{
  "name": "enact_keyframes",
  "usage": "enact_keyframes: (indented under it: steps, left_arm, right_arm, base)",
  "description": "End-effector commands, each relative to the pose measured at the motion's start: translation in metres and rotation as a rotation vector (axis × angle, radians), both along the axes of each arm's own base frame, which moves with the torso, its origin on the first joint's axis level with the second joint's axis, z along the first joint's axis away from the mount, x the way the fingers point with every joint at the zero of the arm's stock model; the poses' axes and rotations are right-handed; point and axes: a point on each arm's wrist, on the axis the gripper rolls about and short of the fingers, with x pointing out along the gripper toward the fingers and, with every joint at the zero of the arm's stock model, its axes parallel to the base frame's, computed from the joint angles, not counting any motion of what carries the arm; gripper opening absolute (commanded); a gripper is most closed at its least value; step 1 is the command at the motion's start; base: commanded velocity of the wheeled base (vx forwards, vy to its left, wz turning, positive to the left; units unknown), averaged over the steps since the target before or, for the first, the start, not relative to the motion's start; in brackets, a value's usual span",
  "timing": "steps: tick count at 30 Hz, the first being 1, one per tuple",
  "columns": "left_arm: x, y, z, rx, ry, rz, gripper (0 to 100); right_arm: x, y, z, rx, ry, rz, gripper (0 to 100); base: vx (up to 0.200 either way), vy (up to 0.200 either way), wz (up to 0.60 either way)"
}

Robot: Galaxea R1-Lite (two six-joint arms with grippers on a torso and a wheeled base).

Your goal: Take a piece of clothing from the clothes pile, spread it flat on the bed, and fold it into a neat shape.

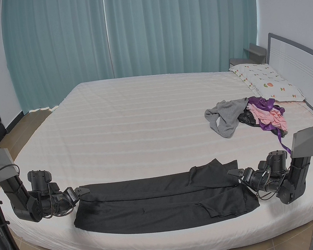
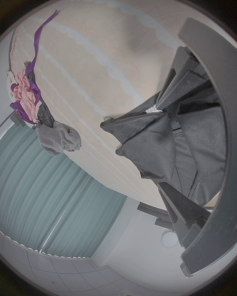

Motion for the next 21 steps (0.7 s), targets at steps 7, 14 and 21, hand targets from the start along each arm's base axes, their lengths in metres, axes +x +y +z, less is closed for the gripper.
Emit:
enact_keyframes:
  steps: [7,14,21]
  left_arm:
    - [0.01,-0.021,-0.024,0.035,0.018,-0.047,100]
    - [0.007,-0.017,-0.031,0.077,0.03,0.0,0]
    - [0.005,-0.008,-0.03,0.087,0.037,0.05,0]
  right_arm:
    - [-0.001,0.0,-0.001,-0.004,0.004,0.001,100]
    - [-0.001,-0.002,-0.002,-0.004,0.001,0.017,100]
    - [-0.001,-0.007,-0.001,0.015,-0.005,0.063,100]
  base:
    - [0.0,0.0,0.0]
    - [0.0,0.0,0.0]
    - [0.0,0.0,0.0]
